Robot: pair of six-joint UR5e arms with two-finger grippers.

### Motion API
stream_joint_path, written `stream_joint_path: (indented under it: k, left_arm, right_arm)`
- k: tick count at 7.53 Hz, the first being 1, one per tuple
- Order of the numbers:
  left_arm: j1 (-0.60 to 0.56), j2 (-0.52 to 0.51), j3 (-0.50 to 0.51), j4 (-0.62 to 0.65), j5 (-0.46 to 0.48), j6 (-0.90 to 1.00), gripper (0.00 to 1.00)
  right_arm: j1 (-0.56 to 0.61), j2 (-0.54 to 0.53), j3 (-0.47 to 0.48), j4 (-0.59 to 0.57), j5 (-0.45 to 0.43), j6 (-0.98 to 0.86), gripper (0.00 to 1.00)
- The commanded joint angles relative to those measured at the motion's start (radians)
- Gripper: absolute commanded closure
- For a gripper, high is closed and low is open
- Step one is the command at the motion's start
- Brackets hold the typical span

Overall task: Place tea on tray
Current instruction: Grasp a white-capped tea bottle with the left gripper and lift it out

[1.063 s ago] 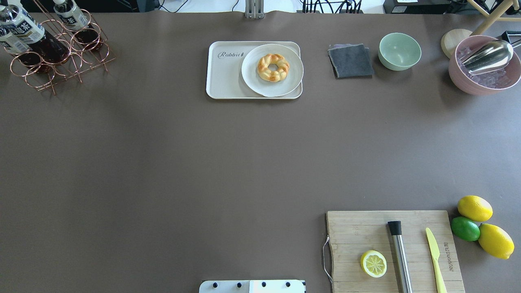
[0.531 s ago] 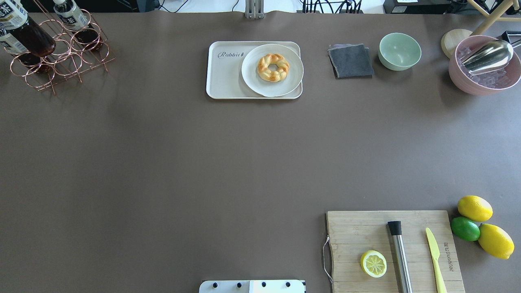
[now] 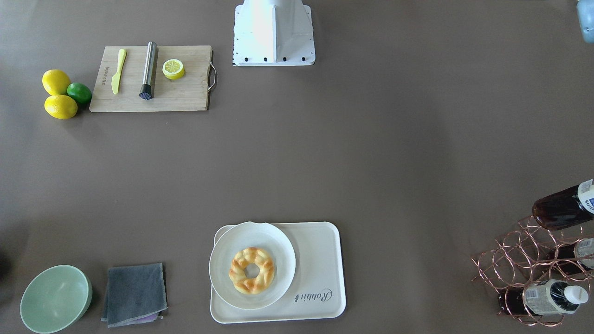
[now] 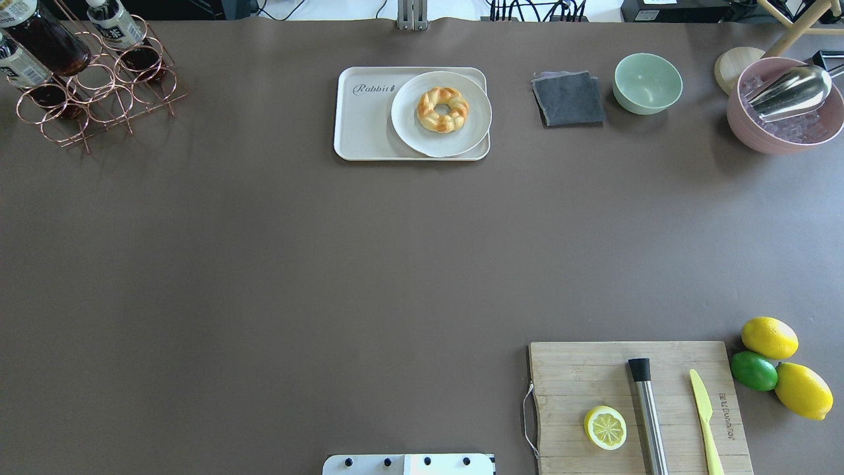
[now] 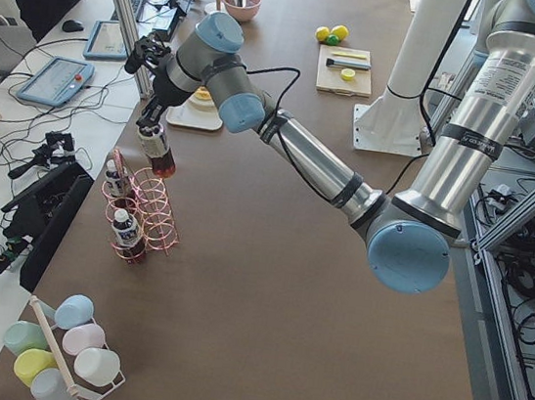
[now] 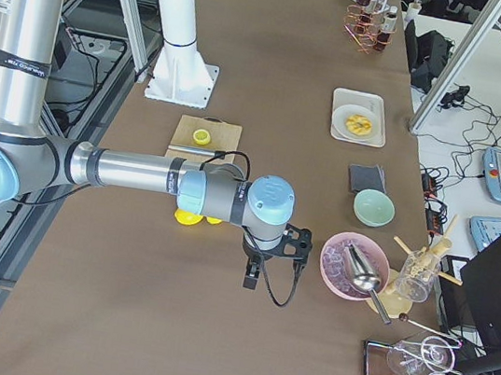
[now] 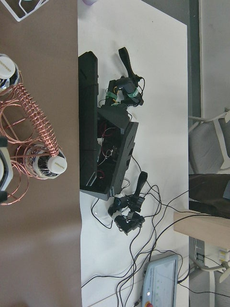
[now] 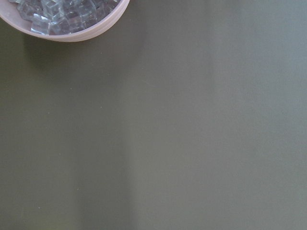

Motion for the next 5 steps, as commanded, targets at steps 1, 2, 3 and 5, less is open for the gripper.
stream_joint_path:
  k: [1, 2, 3, 5]
  left_arm:
    - [0.124, -0.002, -0.074, 0.018, 0.118, -0.158, 1.0]
    - [0.182, -0.001, -0.113, 0.057, 0.17, -0.195, 1.0]
    - [0.256, -0.005, -0.182, 0.131, 0.228, -0.266, 1.0]
    - [0.437, -0.079, -0.29, 0.328, 0.403, -0.382, 1.0]
  right_arm:
    - [0.0, 0.001, 0.001, -0.001, 0.0, 0.0, 0.0]
    - [0.0, 0.001, 0.001, 0.001, 0.0, 0.0, 0.0]
    - [0.0, 0.001, 0.001, 0.001, 0.0, 0.0, 0.0]
    - [-0.002, 0.007, 0.001, 0.001, 0.0, 0.0, 0.0]
